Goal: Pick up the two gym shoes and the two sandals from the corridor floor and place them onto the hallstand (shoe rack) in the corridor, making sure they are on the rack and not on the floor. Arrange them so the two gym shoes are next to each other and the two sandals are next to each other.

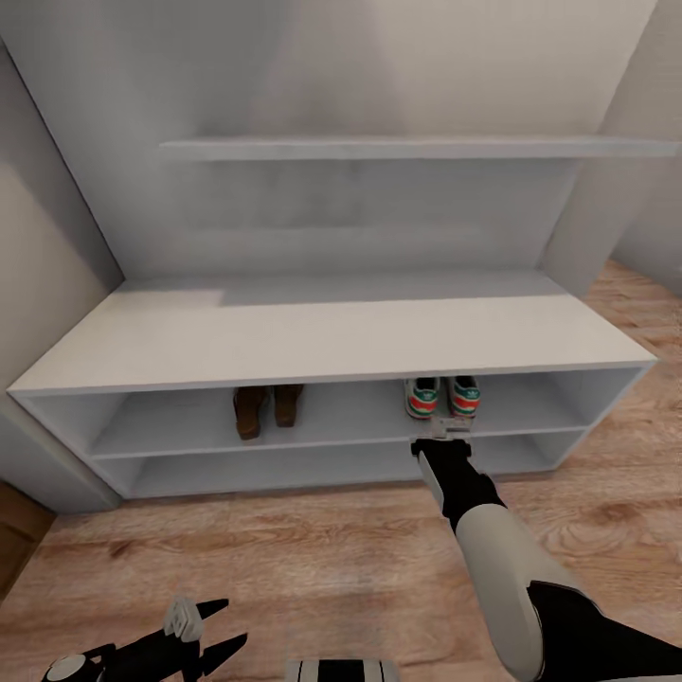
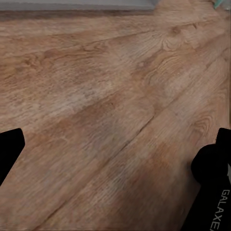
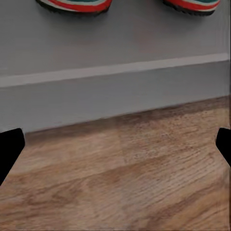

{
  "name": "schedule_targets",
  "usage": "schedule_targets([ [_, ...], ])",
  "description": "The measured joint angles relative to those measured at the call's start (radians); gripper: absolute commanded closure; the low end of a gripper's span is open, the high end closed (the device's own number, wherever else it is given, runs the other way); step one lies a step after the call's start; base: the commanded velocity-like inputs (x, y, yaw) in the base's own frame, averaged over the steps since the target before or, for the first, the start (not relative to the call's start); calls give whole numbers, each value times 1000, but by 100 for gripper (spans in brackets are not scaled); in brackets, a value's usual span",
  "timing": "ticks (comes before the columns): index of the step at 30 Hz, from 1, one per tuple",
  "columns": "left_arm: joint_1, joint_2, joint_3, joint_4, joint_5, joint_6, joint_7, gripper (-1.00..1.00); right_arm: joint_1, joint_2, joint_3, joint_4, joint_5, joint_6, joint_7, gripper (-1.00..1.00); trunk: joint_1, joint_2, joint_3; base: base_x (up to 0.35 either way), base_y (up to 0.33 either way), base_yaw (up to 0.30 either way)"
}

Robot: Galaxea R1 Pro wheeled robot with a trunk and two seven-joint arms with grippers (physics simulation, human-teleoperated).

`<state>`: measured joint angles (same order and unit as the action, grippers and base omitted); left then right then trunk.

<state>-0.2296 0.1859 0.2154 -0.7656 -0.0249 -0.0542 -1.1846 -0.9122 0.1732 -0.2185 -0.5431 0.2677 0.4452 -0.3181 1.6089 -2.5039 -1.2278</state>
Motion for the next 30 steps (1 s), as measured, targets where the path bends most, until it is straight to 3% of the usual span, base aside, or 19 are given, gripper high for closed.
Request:
schedule_targets([
  [15, 0, 1, 2, 0, 1, -1, 2, -100, 1, 0, 0, 3, -1, -4, 1, -100, 0, 0, 0, -314, 0, 0],
  [30, 7, 10, 0, -1, -1, -7, -1, -100, 5, 0, 0, 5, -1, -9, 22, -100, -1, 0, 0, -51, 0, 0],
])
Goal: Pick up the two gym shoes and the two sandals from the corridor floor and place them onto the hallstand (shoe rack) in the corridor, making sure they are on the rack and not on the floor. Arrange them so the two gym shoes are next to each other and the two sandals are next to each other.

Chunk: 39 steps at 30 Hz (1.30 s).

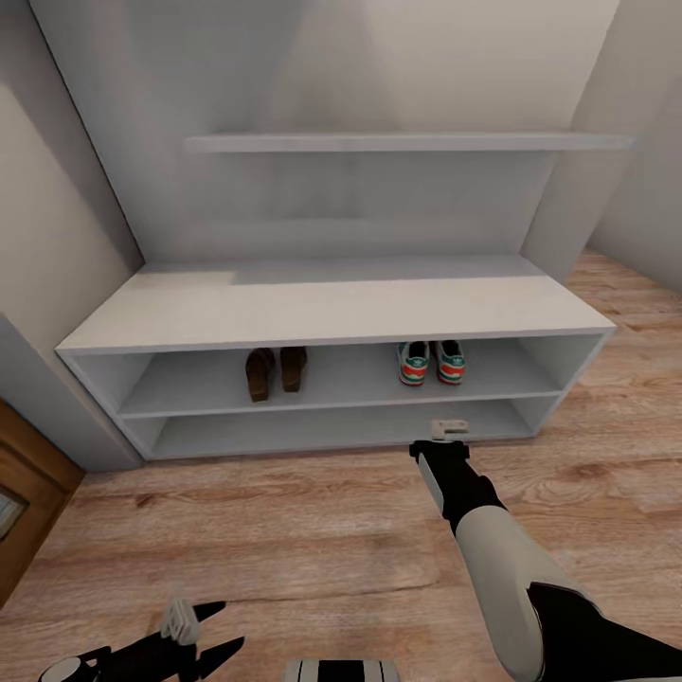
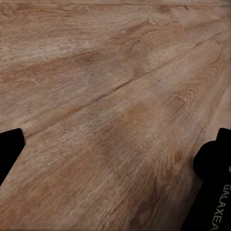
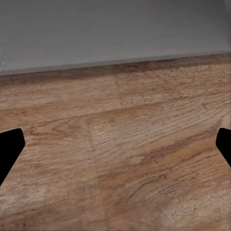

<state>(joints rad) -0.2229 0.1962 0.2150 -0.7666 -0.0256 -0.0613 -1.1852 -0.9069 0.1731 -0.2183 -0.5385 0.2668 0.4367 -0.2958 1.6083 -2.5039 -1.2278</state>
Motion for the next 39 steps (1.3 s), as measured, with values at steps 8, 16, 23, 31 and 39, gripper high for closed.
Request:
schedule_targets([
  [8, 1, 1, 1, -6, 0, -1, -1, -100, 9, 0, 0, 40, -1, -34, 2, -100, 0, 0, 0, -1, 0, 0],
  [16, 1, 3, 2, -11, -1, 1, -1, -100, 12, 0, 0, 147, -1, -139, 5, -100, -1, 1, 11, 0, 0, 0],
  [23, 2, 4, 7, -11, -3, 1, 1, -100, 13, 0, -1, 216, 0, -172, 6, -100, -5, 2, 39, 0, 0, 0],
  [31, 4, 4, 42, -6, -5, -2, 2, -100, 14, 0, 0, 298, 2, -235, 18, -100, -8, 4, 70, 0, 0, 0],
  [39, 4, 5, 63, -4, -7, -4, 3, -100, 22, 1, 3, 427, 5, -376, 97, -100, -39, 60, 95, 0, 0, 0],
])
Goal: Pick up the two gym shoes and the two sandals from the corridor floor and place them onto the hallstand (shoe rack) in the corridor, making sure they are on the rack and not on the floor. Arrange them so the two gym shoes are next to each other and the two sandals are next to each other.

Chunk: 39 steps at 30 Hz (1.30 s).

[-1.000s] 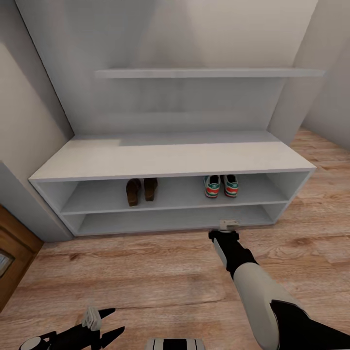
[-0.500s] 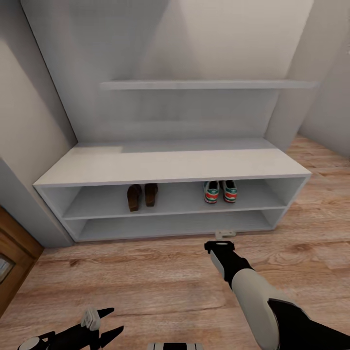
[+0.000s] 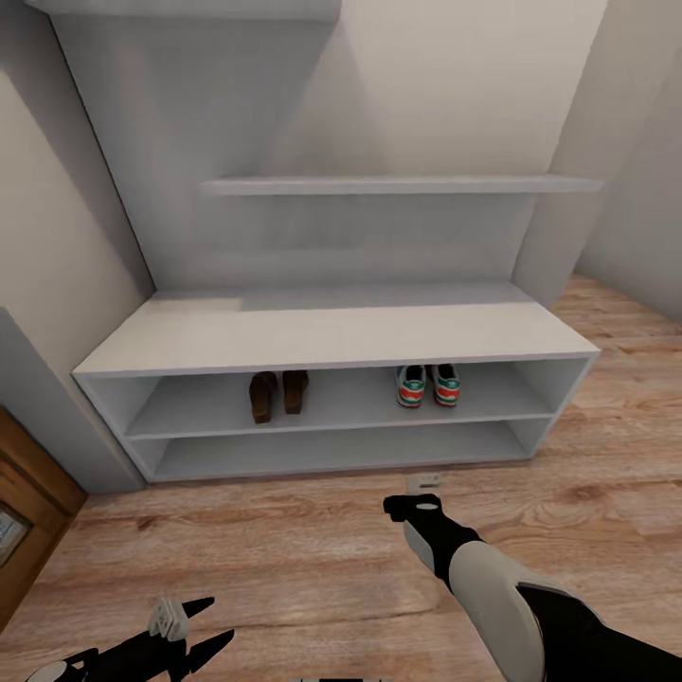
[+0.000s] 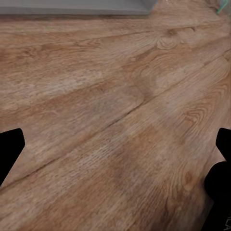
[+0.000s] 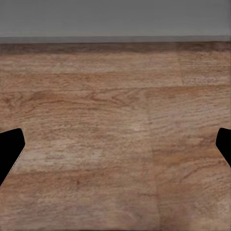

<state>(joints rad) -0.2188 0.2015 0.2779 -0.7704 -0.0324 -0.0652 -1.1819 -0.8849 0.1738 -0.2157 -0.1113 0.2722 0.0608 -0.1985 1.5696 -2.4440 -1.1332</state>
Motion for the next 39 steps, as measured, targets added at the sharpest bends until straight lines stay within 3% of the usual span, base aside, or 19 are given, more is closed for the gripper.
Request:
schedule_targets([
  [13, 1, 1, 17, 4, -1, 2, 20, -100, 39, 0, 1, 40, 4, -40, 17, -100, -50, 91, 41, 0, 0, 0],
  [17, 11, 1, 83, 5, -5, -4, 33, -100, 86, 0, 2, 39, 8, -100, 20, -100, -65, 119, 53, 0, 0, 0],
  [20, 26, 1, 93, 6, -5, -5, 35, -100, 107, 0, 3, 39, 15, -124, 20, -100, -77, 140, 63, 0, 0, 0],
  [21, 60, 6, 106, 6, -6, -22, 48, -100, 138, 0, 3, 40, 45, -166, 20, -100, -80, 147, 65, 0, 0, 0],
  [28, 104, 10, 146, 53, -4, -132, 98, -100, 182, -2, 5, 40, 95, -192, 19, -100, -107, 196, 88, 0, 0, 0],
  [29, 114, 13, 185, 114, -3, -182, 118, -100, 207, -8, 4, 40, 110, -220, 20, -100, -111, 203, 91, 0, 0, 0],
  [36, 119, 11, 273, 143, -5, -202, 125, -100, 251, -26, 7, 40, 146, -245, 20, -100, -138, 252, 113, 0, 0, 0],
  [39, 119, 11, 287, 146, -6, -204, 126, -100, 260, -37, 8, 39, 168, -247, 19, -100, -150, 273, 122, 0, 0, 0],
])
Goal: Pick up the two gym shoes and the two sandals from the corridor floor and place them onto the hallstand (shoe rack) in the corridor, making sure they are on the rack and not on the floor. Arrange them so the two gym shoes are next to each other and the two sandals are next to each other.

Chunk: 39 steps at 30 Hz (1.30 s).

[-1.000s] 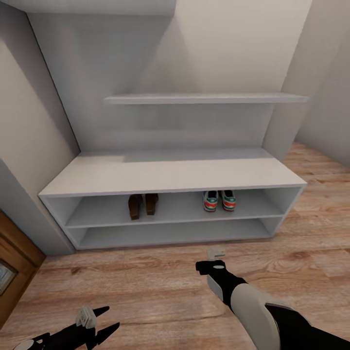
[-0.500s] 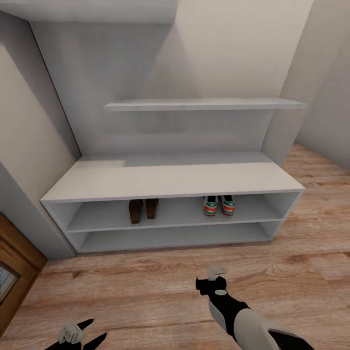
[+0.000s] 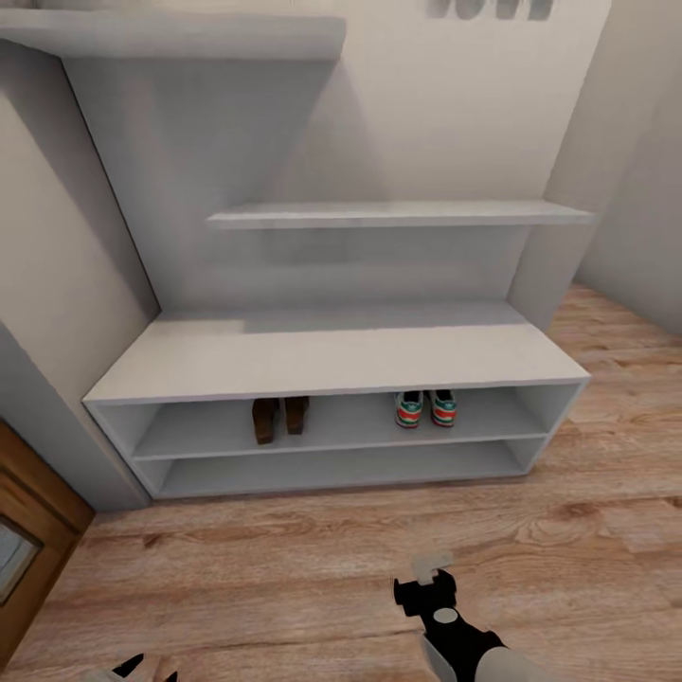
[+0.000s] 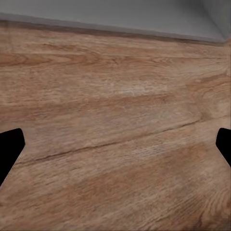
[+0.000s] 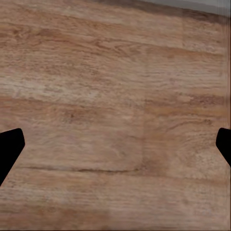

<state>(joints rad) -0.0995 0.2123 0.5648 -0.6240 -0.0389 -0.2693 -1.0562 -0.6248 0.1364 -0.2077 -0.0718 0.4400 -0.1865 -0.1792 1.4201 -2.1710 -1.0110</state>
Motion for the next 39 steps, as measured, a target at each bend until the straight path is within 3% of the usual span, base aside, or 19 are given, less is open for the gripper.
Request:
schedule_targets([
  [5, 3, 1, 20, 4, 0, -1, 1, -100, 14, -27, 0, 0, 54, -4, -3, -100, -19, 35, 16, 0, 0, 0],
  [11, 4, -2, 48, 5, 1, -2, 2, -100, 40, -75, -1, 0, 81, -22, -4, -100, -42, 77, 34, 0, 0, 0],
  [20, 4, -10, 89, 6, -1, -2, 3, -100, 112, -152, -2, 2, 87, -202, -3, -100, -77, 140, 63, 0, 0, 0],
  [32, 4, -15, 89, 49, -1, -3, 104, -100, 217, -169, -3, 13, 87, -378, -1, -100, -123, 224, 100, 0, 0, 0],
  [39, 4, -19, 85, 82, -2, -3, 157, -100, 249, -168, -3, 16, 88, -432, 0, -100, -150, 273, 122, 0, 0, 0],
])
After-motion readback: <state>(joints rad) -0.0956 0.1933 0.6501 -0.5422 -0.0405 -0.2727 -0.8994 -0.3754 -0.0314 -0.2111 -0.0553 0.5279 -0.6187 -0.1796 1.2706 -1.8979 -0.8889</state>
